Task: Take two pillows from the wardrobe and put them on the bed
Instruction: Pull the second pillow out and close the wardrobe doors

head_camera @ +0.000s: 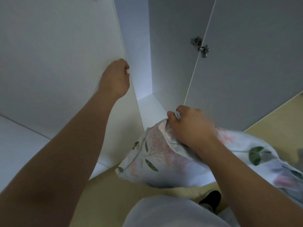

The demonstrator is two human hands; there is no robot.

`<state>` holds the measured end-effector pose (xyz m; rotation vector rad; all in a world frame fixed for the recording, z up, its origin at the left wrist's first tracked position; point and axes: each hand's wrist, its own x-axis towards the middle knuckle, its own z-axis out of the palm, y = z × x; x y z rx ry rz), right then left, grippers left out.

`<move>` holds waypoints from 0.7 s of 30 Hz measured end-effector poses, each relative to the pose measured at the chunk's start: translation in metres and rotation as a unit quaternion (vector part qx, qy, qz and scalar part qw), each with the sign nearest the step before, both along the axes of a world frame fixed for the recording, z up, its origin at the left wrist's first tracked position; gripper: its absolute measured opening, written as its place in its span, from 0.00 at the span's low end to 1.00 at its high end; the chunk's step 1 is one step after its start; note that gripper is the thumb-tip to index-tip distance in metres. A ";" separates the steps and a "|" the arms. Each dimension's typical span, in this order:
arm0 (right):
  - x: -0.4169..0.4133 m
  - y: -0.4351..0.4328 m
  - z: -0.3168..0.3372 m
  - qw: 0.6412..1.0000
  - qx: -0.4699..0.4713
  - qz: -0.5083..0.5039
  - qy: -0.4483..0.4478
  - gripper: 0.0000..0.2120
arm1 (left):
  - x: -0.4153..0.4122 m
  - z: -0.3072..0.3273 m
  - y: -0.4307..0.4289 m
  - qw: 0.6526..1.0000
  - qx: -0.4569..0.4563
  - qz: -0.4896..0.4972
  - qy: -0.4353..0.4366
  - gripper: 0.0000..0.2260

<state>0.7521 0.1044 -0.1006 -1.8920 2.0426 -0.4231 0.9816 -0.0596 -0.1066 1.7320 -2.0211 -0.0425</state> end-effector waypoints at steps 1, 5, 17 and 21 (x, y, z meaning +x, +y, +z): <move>-0.002 0.002 0.000 1.000 -0.002 -0.005 -0.008 0.21 | -0.004 0.000 0.003 1.000 0.012 -0.009 -0.004 0.11; -0.021 0.011 -0.003 0.999 0.001 -0.040 -0.005 0.21 | -0.063 0.014 0.037 0.987 0.029 -0.153 0.031 0.08; -0.119 0.078 0.006 0.972 -0.008 -0.236 -0.003 0.19 | -0.279 0.057 0.088 0.870 -0.036 -0.487 -0.070 0.25; -0.151 0.099 0.014 0.961 -0.017 -0.277 0.009 0.18 | -0.339 0.061 0.099 0.807 -0.109 -0.546 -0.199 0.28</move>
